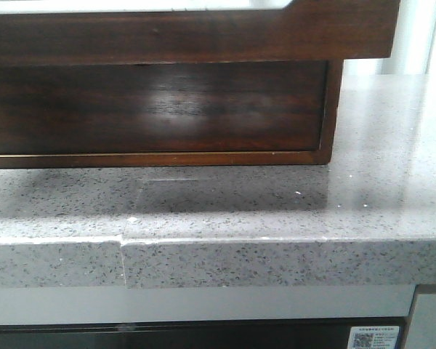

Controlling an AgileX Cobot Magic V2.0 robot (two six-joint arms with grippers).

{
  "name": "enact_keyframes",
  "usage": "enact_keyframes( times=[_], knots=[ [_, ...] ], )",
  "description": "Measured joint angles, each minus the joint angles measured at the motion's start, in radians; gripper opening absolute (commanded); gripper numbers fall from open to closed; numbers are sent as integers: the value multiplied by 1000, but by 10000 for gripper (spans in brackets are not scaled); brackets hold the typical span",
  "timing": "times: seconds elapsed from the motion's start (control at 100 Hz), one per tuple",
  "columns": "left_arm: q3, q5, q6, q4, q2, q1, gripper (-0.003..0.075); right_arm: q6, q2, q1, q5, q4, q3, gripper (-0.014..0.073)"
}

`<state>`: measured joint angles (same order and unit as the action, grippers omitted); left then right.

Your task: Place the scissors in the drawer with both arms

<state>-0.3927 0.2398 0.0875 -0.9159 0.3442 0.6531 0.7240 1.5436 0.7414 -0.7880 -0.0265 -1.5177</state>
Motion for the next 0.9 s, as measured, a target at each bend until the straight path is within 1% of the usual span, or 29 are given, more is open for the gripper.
enact_keyframes(
  times=[0.07, 0.12, 0.16, 0.2, 0.24, 0.27, 0.31, 0.35, 0.4, 0.5, 0.71, 0.81, 0.9],
  knots=[
    [0, -2, 0, 0, 0, 0, 312, -13, -7, 0, 0, 0, 0, 198],
    [0, -2, 0, 0, 0, 0, 307, -35, -21, 0, 0, -2, 0, 150],
    [0, -2, 0, 0, 0, 0, 278, -42, -38, 0, 0, -4, 0, 117],
    [0, -2, 0, 0, 0, 0, 235, -46, -59, 0, -2, -4, 0, 78],
    [0, -2, 0, 0, 0, 0, 155, -50, -83, 0, -2, -4, 0, 41],
    [0, 1, 0, 0, 0, 0, 118, -53, -100, 0, -2, -4, 0, 17],
    [0, 7, 0, 0, 0, 0, 34, -53, -126, 0, -2, -4, 0, -13],
    [0, 18, 0, 0, 0, 0, -20, -53, -149, 0, -2, -4, 0, -34],
    [0, 32, 0, 0, 0, 0, -22, -53, -184, 0, -2, -4, 0, -50],
    [0, 41, 0, 11, 0, 0, -22, -63, -243, 0, -5, -6, 0, -50],
    [0, 40, 0, 100, -18, 0, -22, -127, -364, 0, -28, -8, 0, -50],
    [0, 11, 0, 143, -61, 0, -22, -143, -418, 0, -69, -8, 0, -50],
    [0, -65, 0, 221, -110, 0, -22, -157, -470, 0, -103, -10, 12, -47]
  ],
)
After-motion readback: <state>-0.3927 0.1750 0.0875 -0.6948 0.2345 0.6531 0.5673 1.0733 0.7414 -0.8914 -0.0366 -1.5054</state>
